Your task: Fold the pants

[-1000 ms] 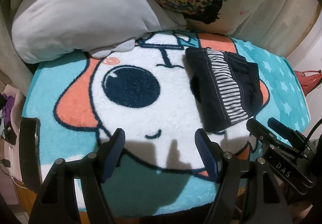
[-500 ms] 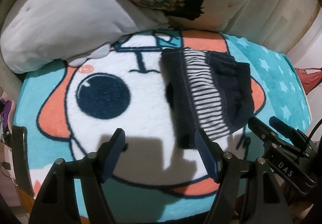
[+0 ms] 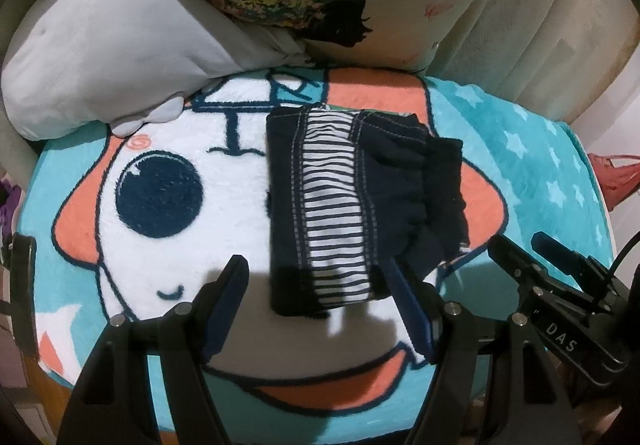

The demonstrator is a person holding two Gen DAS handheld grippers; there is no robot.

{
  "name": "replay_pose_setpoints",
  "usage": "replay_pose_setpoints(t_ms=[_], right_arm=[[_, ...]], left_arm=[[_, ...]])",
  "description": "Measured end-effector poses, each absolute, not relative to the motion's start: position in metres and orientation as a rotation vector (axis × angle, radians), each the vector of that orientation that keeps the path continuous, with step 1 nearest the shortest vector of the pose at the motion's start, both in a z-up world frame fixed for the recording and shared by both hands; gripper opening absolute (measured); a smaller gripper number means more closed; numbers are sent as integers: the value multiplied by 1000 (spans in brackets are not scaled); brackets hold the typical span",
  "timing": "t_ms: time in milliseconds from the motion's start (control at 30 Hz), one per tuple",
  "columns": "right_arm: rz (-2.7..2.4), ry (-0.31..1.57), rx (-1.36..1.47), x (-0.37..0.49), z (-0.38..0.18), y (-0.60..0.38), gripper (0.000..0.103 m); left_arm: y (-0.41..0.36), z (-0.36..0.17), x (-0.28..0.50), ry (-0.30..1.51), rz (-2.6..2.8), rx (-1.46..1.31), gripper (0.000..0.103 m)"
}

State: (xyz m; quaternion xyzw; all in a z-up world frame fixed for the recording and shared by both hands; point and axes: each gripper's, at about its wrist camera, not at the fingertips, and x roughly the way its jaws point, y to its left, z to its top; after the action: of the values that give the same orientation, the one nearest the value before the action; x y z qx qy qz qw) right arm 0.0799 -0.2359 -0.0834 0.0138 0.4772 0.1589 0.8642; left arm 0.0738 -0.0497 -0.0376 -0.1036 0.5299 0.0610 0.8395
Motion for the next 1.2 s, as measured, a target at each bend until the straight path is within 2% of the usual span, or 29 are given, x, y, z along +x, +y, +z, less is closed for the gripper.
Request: replay_pose_setpoints(t_ms=[300, 500, 567, 633, 700, 800, 1000, 1200], right_arm=[[379, 973, 13, 88, -78, -252, 74], [409, 940, 9, 91, -72, -258, 74], [420, 926, 7, 92, -69, -257, 74], [432, 912, 1, 93, -66, -256, 74], [447, 894, -8, 93, -63, -253, 74], [467, 871, -24, 92, -59, -248, 74], [497, 858, -51, 90, -58, -240, 75], [502, 882, -57, 92, -65, -236, 75]], left_arm=[[-67, -25, 72, 1070, 178, -224, 71], [-75, 5, 61, 906, 271, -164, 71], [-77, 21, 54, 816, 318, -133, 79], [-78, 40, 43, 691, 366, -111, 95], [-78, 63, 30, 542, 428, -80, 102], [-79, 85, 19, 411, 506, -28, 103], [-75, 93, 32, 469, 488, 27, 103], [-79, 61, 47, 648, 440, 21, 103]])
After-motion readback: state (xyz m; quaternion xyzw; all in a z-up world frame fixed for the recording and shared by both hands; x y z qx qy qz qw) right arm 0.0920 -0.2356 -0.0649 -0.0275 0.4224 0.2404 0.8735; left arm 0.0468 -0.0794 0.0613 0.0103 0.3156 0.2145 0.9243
